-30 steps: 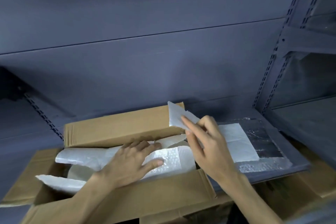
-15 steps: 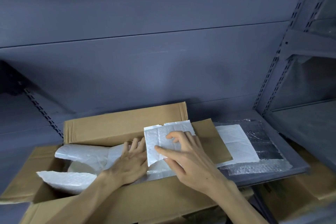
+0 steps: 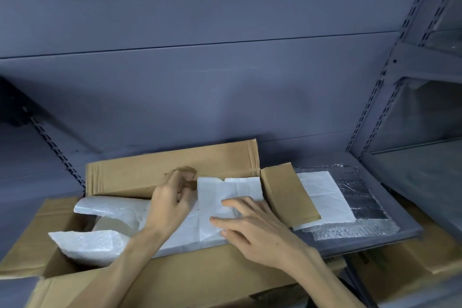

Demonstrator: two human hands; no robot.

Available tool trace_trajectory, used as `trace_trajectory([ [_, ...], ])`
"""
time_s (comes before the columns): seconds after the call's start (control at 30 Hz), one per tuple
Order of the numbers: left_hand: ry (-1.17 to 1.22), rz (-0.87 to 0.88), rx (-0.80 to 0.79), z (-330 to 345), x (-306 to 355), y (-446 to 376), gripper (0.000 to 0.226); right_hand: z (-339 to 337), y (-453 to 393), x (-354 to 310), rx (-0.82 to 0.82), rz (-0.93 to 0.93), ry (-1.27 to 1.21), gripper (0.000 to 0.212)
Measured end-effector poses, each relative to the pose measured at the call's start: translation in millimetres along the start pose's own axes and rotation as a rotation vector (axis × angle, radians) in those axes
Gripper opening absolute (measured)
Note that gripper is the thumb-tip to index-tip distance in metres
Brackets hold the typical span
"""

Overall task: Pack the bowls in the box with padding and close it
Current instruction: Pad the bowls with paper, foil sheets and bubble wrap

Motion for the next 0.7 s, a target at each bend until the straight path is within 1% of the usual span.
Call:
trace_trajectory([
  [0.07,-0.199,0.236,-0.028,7,33,0,0.031,3,0,2,-0.045,0.008,-0.007,0.042],
  [0.1,-0.273,0.338,-0.079,17,46,1,0.029,5,0,4,-0.073,0.015,-0.027,0.046],
  [0.13,-0.325,0.409,-0.148,29,54,1,0.027,6,0,6,-0.100,0.019,-0.064,0.049],
  [0.17,-0.360,0.445,-0.226,42,58,1,0.026,5,0,8,-0.116,0.020,-0.109,0.051],
  [0.23,-0.397,0.436,-0.366,66,55,3,0.033,0,3,10,-0.079,0.018,-0.157,0.047],
  [0.3,-0.420,0.378,-0.484,85,43,6,0.046,-11,9,16,0.037,0.046,-0.073,0.035],
  [0.37,-0.470,0.302,-0.606,101,28,9,0.058,-21,14,26,0.143,0.123,0.034,0.023],
  [0.4,-0.497,0.268,-0.666,108,23,11,0.062,-24,16,33,0.162,0.176,0.055,0.021],
  [0.47,-0.519,0.216,-0.756,117,17,12,0.068,-26,18,49,0.129,0.268,0.076,0.025],
  [0.5,-0.526,0.200,-0.774,118,17,11,0.070,-28,19,54,0.122,0.285,0.090,0.027],
  [0.53,-0.539,0.195,-0.775,119,17,9,0.072,-33,22,57,0.152,0.286,0.093,0.028],
  [0.57,-0.562,0.203,-0.766,119,17,7,0.074,-42,28,62,0.229,0.284,0.067,0.027],
  [0.63,-0.626,0.238,-0.758,124,19,6,0.075,-66,54,79,0.464,0.325,-0.036,0.019],
  [0.67,-0.657,0.255,-0.763,127,19,6,0.076,-76,70,94,0.575,0.373,-0.078,0.014],
  [0.7,-0.682,0.265,-0.771,131,18,7,0.075,-80,85,113,0.648,0.443,-0.108,0.012],
])
Point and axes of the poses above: each hand's wrist, its own y-axis away from the middle knuckle, its own z-axis out of the palm, x = y × z, the point moved 10 cm from there along -y, towards the middle knuckle, and after that the axes turned 15 degrees about -x, right-handed, at the moved point
